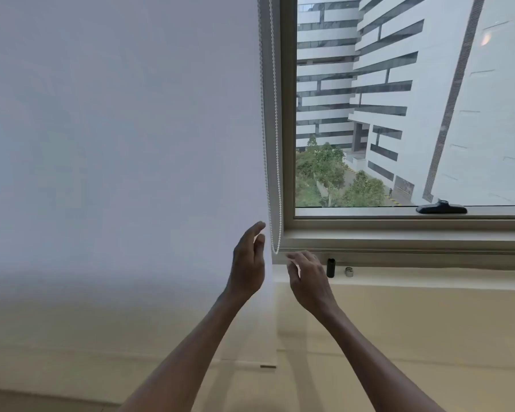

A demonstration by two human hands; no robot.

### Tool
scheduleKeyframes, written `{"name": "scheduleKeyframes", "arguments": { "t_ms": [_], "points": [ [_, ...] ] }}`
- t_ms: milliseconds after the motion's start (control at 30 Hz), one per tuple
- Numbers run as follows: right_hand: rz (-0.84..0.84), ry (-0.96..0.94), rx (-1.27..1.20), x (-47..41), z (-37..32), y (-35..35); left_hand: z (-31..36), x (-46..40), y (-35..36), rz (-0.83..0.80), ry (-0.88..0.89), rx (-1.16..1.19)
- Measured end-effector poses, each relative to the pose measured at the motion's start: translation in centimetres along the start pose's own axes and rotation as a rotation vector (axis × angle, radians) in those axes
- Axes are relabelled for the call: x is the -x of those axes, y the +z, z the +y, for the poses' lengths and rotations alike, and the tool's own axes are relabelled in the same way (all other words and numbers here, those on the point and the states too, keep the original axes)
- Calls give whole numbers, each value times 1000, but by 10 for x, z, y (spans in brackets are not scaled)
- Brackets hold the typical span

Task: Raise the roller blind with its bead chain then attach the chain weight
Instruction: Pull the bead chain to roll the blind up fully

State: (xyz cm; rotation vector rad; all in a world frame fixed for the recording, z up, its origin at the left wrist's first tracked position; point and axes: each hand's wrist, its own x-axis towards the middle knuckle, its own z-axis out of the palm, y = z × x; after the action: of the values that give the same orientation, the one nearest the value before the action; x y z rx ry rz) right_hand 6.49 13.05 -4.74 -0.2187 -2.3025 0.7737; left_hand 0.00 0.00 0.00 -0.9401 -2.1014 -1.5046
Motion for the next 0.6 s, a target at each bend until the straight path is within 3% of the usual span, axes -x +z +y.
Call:
{"name": "scheduleKeyframes", "arguments": {
  "t_ms": [267,600],
  "points": [
    [197,114,-294,-27,-35,-22,11,-2,17,-11,74,9],
    [-91,125,-1109,-70,-106,-63,8,11,32,1,55,83]
  ]
}}
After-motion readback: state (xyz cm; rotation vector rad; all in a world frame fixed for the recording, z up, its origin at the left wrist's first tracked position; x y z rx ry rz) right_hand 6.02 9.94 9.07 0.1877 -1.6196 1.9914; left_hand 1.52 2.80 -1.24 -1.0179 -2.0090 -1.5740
